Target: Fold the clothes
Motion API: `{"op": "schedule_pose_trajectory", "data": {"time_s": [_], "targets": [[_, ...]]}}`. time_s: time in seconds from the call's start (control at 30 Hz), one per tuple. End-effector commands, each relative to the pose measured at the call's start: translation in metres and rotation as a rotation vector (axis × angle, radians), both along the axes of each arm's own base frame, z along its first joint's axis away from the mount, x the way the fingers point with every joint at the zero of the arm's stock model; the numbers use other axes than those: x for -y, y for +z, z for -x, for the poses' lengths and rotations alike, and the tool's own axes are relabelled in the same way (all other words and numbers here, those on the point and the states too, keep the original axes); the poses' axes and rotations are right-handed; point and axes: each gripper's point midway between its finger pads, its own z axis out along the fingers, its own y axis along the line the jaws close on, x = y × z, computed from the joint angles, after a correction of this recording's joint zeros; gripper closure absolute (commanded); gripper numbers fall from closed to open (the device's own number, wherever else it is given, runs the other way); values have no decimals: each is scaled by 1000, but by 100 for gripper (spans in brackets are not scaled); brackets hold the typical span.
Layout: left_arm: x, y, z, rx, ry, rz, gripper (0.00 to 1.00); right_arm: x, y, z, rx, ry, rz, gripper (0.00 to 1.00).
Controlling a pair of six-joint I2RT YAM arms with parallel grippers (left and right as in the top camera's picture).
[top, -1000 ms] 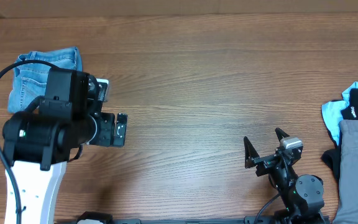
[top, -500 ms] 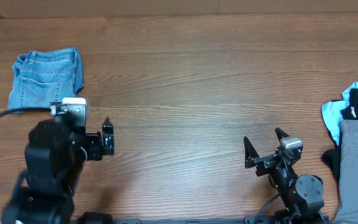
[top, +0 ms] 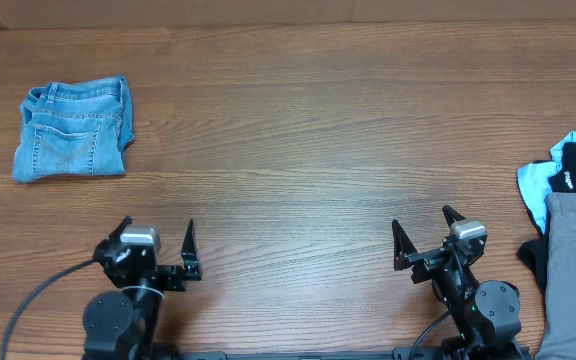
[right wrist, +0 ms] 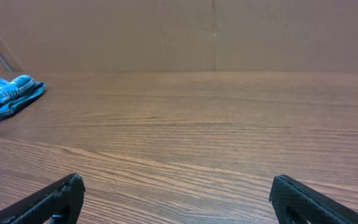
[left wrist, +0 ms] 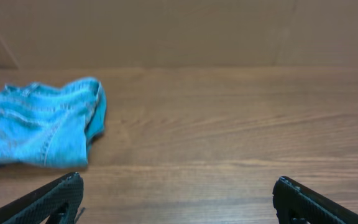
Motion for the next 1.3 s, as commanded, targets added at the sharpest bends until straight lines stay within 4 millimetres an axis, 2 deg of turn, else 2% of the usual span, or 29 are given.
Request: {"op": "schedule_pose_trajectory", "data": {"time_s": [0.0, 0.1, 0.3, 1.27], "targets": [[3, -15, 1, 15, -14, 37, 0, 0, 3, 0, 15, 4, -8, 0], [5, -36, -4, -15, -21, 41, 0, 0, 3, 0, 15, 4, -8, 0], [9, -59, -13, -19, -33, 64, 0, 0, 3, 0, 15, 3, -8, 0], [9, -58, -15, -4, -29, 66, 0, 0, 3, 0, 15, 4, -8, 0]]}}
